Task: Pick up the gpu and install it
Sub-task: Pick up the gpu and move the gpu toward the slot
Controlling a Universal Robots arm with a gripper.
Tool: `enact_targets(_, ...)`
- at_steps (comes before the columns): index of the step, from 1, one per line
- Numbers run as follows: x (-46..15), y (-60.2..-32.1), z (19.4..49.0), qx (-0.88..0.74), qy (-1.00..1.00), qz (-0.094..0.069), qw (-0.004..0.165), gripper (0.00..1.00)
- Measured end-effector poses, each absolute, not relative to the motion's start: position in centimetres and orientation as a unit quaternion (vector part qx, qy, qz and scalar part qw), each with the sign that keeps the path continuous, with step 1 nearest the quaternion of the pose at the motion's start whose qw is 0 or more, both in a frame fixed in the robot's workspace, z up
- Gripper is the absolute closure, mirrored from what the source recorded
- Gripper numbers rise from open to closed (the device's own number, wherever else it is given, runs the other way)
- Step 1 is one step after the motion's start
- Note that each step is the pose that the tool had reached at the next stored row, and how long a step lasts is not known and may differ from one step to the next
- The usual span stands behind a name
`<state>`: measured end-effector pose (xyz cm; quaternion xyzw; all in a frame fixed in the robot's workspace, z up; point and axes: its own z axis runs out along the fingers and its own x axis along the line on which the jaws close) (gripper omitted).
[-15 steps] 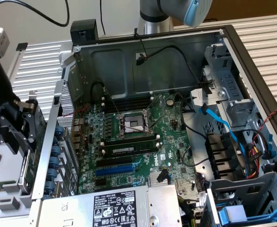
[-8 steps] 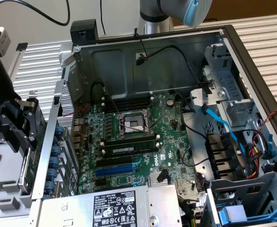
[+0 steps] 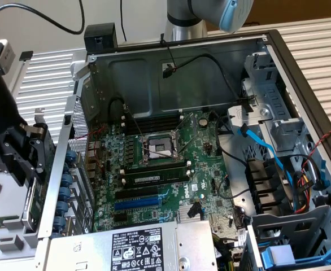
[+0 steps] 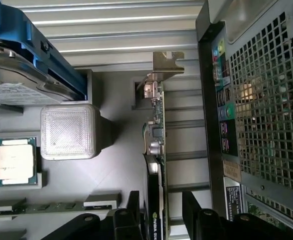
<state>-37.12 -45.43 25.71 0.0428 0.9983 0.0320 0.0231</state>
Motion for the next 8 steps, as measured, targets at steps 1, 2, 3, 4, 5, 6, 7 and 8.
enact_targets(1, -37.12, -45.43, 25.53, 0.044, 0.998, 0.032, 0.023, 0.53)
enact_targets(2, -37.12, -45.43, 25.36, 0.045, 0.998, 0.032, 0.023, 0.53)
enact_targets(3, -37.13, -45.43, 25.17, 0.045, 0.998, 0.032, 0.023, 0.53)
enact_targets(4, -37.14, -45.42, 24.89, 0.047, 0.998, 0.032, 0.023, 0.53)
enact_targets(5, -37.13, -45.42, 24.90, 0.047, 0.998, 0.032, 0.023, 0.53)
enact_targets(6, -37.14, -45.43, 24.89, 0.047, 0.998, 0.032, 0.023, 0.53)
enact_targets(7, -37.14, -45.42, 24.80, 0.047, 0.998, 0.032, 0.023, 0.53)
enact_targets(8, -37.14, -45.41, 24.63, 0.047, 0.998, 0.033, 0.023, 0.53)
